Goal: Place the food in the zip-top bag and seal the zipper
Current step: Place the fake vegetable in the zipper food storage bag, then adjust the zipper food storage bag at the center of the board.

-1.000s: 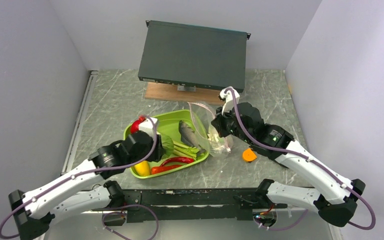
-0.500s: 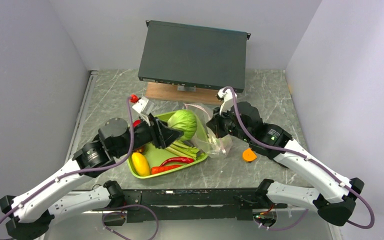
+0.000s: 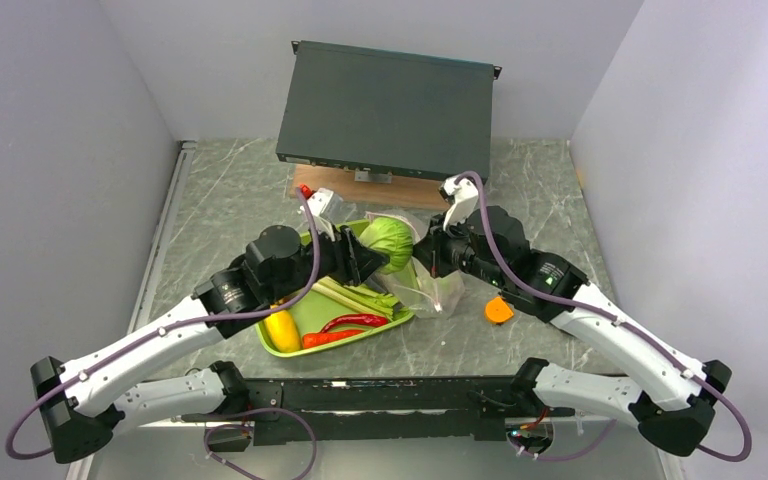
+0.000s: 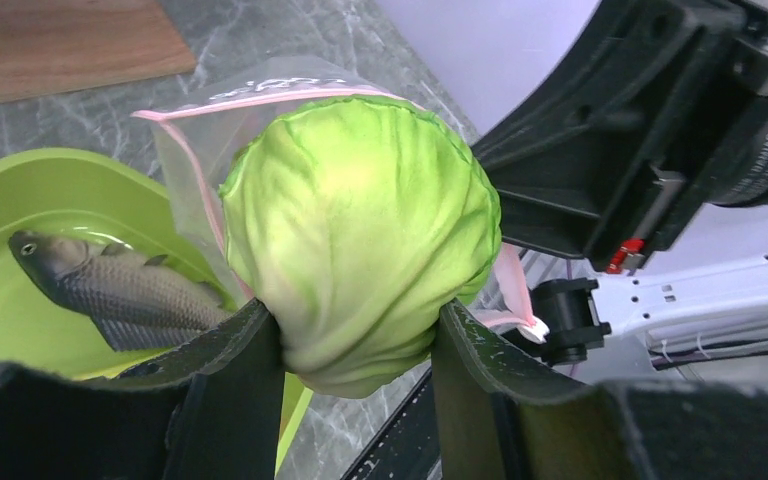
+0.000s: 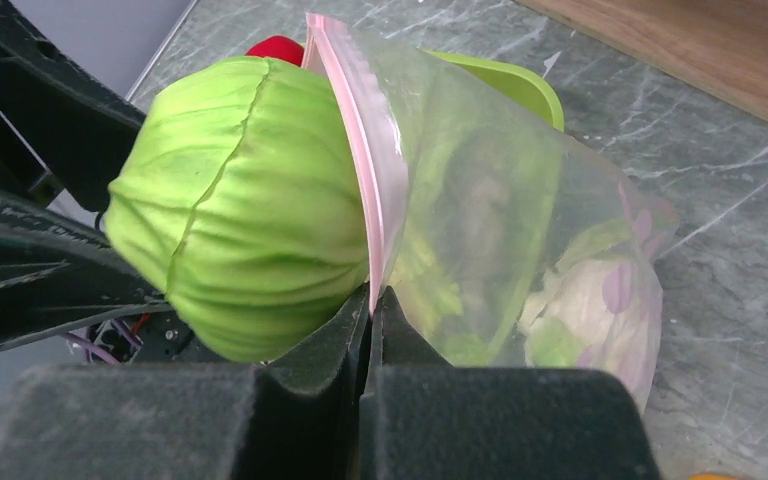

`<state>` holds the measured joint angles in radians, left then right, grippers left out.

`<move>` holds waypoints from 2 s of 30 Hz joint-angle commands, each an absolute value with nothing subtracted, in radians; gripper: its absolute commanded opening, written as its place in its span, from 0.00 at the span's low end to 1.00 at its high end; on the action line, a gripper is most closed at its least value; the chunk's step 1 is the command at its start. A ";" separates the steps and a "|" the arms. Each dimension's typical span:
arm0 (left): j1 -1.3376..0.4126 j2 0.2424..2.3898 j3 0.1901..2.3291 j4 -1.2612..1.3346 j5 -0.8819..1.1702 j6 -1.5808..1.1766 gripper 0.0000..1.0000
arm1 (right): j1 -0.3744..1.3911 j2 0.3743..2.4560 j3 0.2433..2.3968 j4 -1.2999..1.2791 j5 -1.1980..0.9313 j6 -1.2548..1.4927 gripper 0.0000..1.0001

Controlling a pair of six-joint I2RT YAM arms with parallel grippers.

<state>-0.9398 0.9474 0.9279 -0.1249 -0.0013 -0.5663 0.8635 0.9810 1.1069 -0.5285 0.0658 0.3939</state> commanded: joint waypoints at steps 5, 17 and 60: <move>-0.941 0.996 0.971 -0.209 -0.059 -0.635 0.00 | 0.866 0.934 1.112 -0.450 0.051 0.431 0.00; -0.941 1.095 1.049 -0.308 -0.022 -0.653 0.00 | 0.867 0.911 1.131 -0.429 0.065 0.427 0.00; -0.931 0.982 0.942 -0.331 -0.036 -0.682 0.97 | 0.868 0.911 1.126 -0.438 0.068 0.414 0.00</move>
<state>-0.9371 0.9199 0.9390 -0.3866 -0.0315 -0.6559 0.8631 0.9302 1.1000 -0.4915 0.0696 0.4259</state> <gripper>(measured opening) 0.974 0.007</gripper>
